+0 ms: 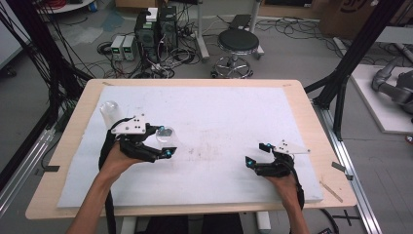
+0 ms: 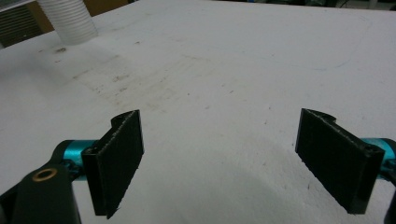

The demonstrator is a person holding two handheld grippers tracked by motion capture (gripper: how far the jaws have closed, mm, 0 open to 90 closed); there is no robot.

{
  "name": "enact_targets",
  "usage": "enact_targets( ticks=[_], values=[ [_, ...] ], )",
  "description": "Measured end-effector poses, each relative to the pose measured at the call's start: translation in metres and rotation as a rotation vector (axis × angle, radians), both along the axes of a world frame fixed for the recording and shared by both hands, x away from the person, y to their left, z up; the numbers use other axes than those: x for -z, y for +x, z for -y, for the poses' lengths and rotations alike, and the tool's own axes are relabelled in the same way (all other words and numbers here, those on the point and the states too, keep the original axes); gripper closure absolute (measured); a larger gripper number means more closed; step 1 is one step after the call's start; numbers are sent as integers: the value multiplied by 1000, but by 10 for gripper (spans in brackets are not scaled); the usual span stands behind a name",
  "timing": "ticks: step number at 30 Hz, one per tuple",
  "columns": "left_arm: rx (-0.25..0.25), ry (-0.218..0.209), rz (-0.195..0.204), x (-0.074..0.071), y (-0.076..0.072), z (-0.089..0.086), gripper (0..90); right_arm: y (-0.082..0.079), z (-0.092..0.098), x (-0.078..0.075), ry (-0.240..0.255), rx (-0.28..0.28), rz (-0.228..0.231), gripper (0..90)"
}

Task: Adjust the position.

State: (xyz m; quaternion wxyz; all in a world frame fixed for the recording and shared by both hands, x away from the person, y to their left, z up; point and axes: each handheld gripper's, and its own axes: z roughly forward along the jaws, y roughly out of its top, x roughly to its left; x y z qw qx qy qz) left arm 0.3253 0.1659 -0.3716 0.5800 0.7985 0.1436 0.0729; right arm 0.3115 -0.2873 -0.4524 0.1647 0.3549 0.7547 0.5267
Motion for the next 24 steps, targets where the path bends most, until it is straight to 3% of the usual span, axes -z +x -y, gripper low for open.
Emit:
enact_targets(
  ticks=[7, 15, 24],
  values=[
    [16, -4, -5, 0, 0, 3, 346, 0, -3, -15, 29, -58, 9, 149],
    [51, -18, -4, -2, -4, 12, 347, 0, -17, -48, 77, -211, 33, 149],
    [94, -23, -6, -3, -7, 28, 347, 6, -48, -65, 74, -389, 29, 149]
  ],
)
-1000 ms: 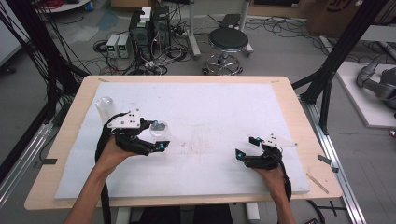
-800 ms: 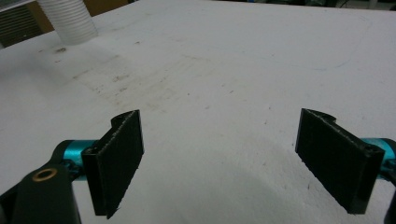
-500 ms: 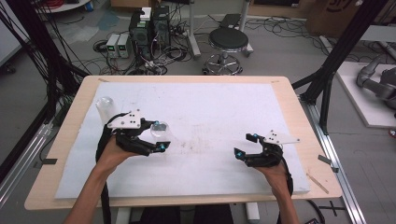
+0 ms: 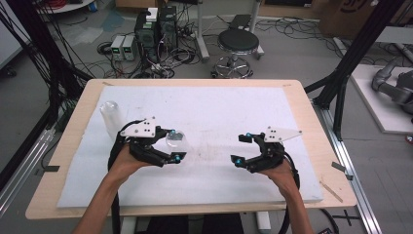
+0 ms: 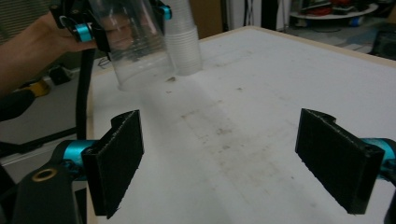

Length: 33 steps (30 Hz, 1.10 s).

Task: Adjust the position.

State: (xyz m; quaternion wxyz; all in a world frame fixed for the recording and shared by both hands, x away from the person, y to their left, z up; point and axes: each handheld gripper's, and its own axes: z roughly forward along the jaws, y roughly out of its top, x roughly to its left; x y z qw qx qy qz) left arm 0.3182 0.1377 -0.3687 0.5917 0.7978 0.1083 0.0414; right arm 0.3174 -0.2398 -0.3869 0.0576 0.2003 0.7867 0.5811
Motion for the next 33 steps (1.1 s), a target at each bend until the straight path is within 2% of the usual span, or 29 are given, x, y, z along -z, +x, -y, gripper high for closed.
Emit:
enact_targets(
  ticks=[1, 7, 9, 10, 13, 15, 16, 23, 33],
  values=[
    [4, -2, 0, 0, -1, 2, 347, 0, -3, -1, -2, -18, -13, 149],
    [32, -16, -8, 0, -2, 12, 347, 1, -25, -2, -16, -119, -15, 149],
    [49, -13, -9, -1, -3, 16, 347, 0, -28, -2, -17, -132, -21, 149],
    [53, -15, -9, -1, -3, 18, 347, 0, -32, -3, -18, -146, -9, 149],
    [69, -9, -8, 0, -4, 21, 347, 0, -44, -4, -24, -191, -11, 149],
    [79, -11, -10, 0, -5, 22, 347, 1, -48, -4, -23, -202, -7, 149],
    [78, -16, -13, 0, -5, 23, 347, 0, -55, -4, -23, -227, -9, 149],
    [98, -36, -20, -1, -6, 27, 347, -1, -74, -2, -18, -279, -2, 149],
    [121, -56, -19, -2, -8, 33, 347, -3, -88, -1, -13, -303, 12, 149]
  ],
)
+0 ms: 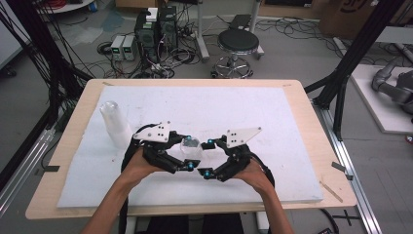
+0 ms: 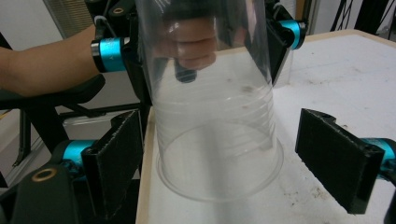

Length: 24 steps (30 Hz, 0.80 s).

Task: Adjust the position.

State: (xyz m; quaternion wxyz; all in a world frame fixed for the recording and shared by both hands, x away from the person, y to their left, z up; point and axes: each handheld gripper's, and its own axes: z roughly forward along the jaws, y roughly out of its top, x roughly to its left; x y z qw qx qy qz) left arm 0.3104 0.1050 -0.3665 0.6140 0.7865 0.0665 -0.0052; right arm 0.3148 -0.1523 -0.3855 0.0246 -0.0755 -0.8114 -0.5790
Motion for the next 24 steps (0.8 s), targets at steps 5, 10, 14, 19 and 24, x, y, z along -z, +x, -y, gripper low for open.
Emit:
enact_targets(
  ticks=[5, 10, 14, 19, 24],
  values=[
    [-1, -5, -4, 0, 0, 1, 347, 0, -2, 0, 6, -2, -1, 149],
    [2, -15, -4, 0, -1, 2, 347, 0, -5, 2, 4, -8, -6, 149],
    [8, -30, -11, 0, -1, 2, 347, 0, -8, 3, 11, -13, -3, 149],
    [14, -41, -13, 0, -2, 4, 347, -1, -9, 4, 13, -18, -9, 149],
    [25, -57, -20, 1, -2, 5, 347, 0, -10, 5, 24, -16, -14, 150]
  ],
)
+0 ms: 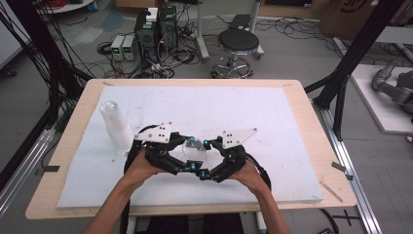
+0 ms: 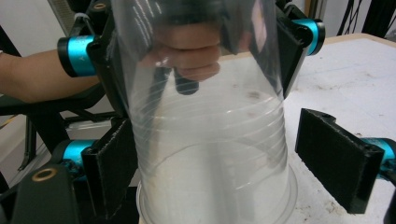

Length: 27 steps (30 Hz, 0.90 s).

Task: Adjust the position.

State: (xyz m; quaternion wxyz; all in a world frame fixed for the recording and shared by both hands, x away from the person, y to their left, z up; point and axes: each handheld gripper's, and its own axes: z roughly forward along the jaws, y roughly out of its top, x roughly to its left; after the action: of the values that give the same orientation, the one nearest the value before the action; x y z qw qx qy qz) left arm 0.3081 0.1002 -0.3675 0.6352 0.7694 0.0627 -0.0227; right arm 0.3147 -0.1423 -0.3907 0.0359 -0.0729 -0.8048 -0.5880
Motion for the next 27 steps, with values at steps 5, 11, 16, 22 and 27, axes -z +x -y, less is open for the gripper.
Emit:
enact_targets(
  ticks=[5, 11, 16, 22, 27],
  values=[
    [3, -8, -4, 1, 0, 0, 348, 0, -1, 1, -1, -12, -7, 169],
    [6, -12, -4, 2, 0, 0, 350, 0, -1, 1, 6, -22, -6, 188],
    [2, -20, -9, 3, 0, 0, 350, 0, 0, 1, 12, -38, -6, 234],
    [4, -16, -11, 4, 1, -1, 353, 0, 0, 1, 12, -47, 8, 285],
    [6, -14, -12, 4, 2, -1, 352, 0, 0, 1, 12, -45, 15, 297]
  ],
)
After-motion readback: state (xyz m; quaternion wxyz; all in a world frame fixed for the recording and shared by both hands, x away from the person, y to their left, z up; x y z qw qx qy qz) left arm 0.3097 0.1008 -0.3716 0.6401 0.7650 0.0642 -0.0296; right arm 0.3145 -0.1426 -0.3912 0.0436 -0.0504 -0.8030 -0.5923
